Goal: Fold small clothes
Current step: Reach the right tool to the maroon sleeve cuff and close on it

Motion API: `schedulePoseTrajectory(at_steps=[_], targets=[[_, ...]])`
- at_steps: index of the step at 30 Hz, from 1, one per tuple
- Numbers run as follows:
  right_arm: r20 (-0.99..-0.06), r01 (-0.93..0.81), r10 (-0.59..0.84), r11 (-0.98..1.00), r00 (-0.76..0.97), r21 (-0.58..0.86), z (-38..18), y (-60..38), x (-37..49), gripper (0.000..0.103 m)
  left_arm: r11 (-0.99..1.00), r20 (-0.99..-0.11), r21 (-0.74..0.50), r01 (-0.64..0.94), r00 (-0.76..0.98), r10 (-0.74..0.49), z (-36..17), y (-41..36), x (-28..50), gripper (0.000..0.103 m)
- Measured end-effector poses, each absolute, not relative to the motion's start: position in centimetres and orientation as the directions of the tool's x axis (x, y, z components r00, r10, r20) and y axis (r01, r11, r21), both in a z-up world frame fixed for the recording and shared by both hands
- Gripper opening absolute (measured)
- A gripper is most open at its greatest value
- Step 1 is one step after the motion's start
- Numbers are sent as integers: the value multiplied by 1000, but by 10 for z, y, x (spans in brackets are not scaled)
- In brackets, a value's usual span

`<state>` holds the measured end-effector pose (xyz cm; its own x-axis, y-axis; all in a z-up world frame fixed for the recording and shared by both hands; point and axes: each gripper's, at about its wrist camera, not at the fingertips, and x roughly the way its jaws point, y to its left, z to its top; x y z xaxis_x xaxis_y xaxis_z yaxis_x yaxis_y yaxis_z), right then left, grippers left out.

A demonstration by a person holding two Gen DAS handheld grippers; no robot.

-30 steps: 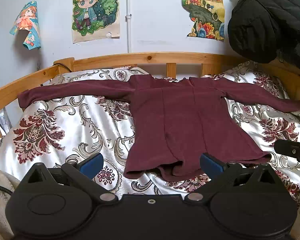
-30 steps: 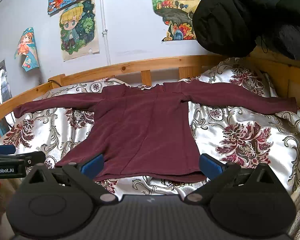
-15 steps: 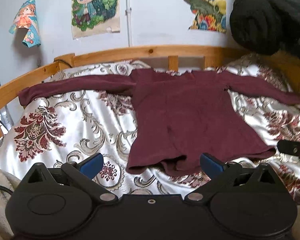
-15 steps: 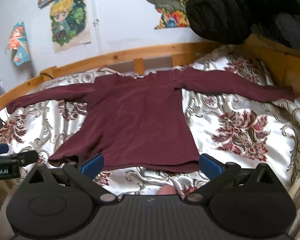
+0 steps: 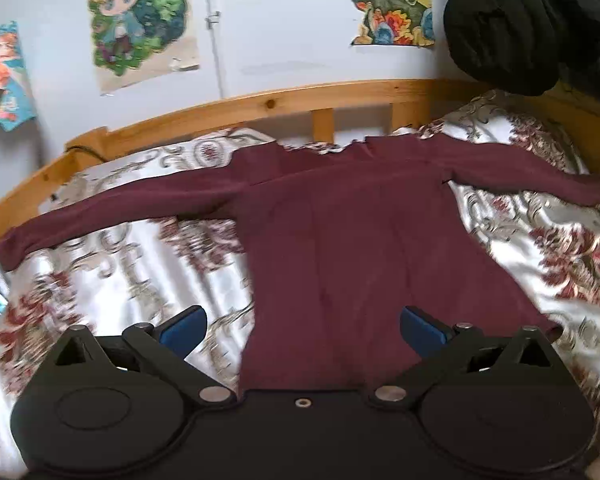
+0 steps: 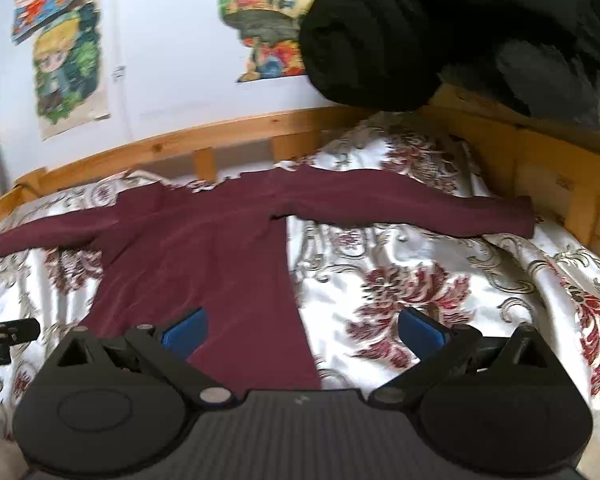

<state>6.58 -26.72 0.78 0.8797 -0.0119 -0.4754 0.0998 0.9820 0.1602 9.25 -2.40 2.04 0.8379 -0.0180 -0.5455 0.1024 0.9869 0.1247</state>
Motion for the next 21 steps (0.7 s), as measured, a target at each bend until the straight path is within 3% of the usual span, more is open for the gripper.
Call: schedulePoseTrajectory(at_steps=[14, 21], targets=[[-491, 218, -114, 963, 864, 160, -8, -324, 139, 103, 986, -547, 59, 157, 831, -100, 5, -64, 199, 102], [-432, 244, -159, 958, 888, 148, -32, -355, 182, 103, 993, -570, 20, 114, 818, -82, -29, -50, 234, 102]])
